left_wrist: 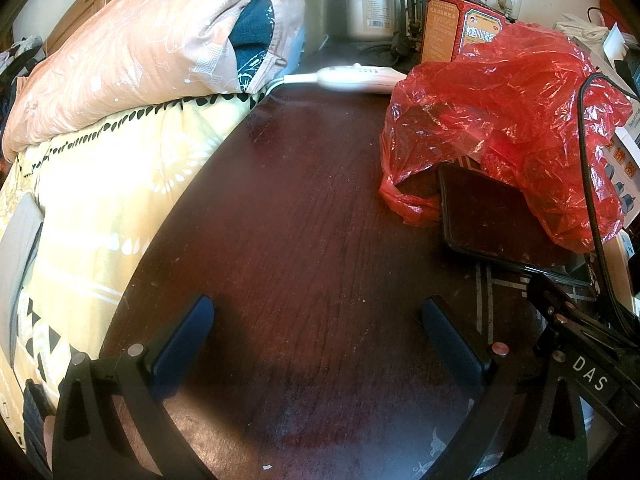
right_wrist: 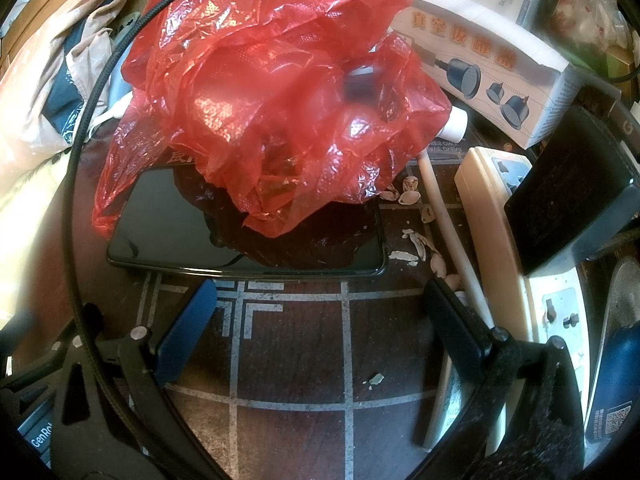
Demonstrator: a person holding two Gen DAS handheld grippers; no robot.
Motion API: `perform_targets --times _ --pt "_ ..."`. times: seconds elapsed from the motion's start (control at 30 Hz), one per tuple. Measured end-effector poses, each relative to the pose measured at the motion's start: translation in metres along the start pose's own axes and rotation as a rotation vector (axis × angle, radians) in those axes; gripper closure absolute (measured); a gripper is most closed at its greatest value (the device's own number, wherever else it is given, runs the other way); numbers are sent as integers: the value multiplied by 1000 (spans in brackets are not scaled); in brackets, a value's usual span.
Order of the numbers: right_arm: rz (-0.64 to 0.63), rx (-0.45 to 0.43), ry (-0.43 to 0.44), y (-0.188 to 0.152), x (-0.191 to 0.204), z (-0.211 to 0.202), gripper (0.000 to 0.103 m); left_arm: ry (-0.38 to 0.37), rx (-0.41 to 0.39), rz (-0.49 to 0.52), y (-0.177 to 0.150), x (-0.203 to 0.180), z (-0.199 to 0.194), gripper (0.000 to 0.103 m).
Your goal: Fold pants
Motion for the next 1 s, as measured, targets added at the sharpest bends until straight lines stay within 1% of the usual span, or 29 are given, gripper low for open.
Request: perform_targets --times 1.0 --pt "1 1 -2 2 3 3 0 2 -1 -1 0 0 0 0"
Point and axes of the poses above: each gripper's, at about its wrist camera, not at the fingertips, and z roughly the way its jaws point, x to its left, y to its top, the point moved 10 cm from there along z, roughly the way its jaws point, and after that the axes turned 13 degrees about -z, right-handed, at the moved point
